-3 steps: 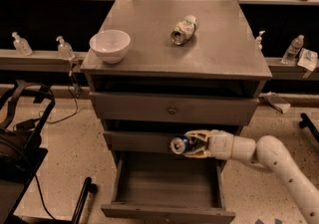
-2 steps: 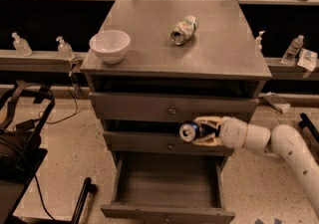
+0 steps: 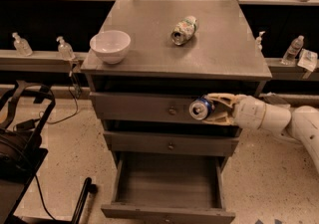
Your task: Pick pepsi can from bottom drawer and place on counter
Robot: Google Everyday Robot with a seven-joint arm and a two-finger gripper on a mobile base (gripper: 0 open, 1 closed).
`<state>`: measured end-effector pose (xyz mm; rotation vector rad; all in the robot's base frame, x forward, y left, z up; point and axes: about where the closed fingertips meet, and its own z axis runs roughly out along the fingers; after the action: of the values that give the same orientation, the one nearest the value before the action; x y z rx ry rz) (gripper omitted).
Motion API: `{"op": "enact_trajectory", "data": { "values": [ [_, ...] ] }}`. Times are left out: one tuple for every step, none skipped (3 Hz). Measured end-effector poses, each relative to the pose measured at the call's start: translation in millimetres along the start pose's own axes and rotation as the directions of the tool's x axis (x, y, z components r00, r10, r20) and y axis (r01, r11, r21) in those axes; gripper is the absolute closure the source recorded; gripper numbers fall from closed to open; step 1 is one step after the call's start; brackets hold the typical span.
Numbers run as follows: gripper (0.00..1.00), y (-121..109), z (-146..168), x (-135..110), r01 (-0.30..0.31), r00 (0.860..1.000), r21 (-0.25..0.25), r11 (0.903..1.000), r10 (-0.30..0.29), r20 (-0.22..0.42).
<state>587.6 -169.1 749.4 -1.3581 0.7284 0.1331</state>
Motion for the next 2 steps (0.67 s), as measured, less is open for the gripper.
{"op": "enact_trajectory", "data": {
  "values": [
    [1.00, -19.5, -15.0, -22.2, -0.014, 0.999, 0.054, 0.9984, 0.012, 0.039],
    [1.00, -21.2, -33.8, -38.0, -0.067, 0.996, 0.080, 0.9945, 0.063, 0.056]
  ]
}}
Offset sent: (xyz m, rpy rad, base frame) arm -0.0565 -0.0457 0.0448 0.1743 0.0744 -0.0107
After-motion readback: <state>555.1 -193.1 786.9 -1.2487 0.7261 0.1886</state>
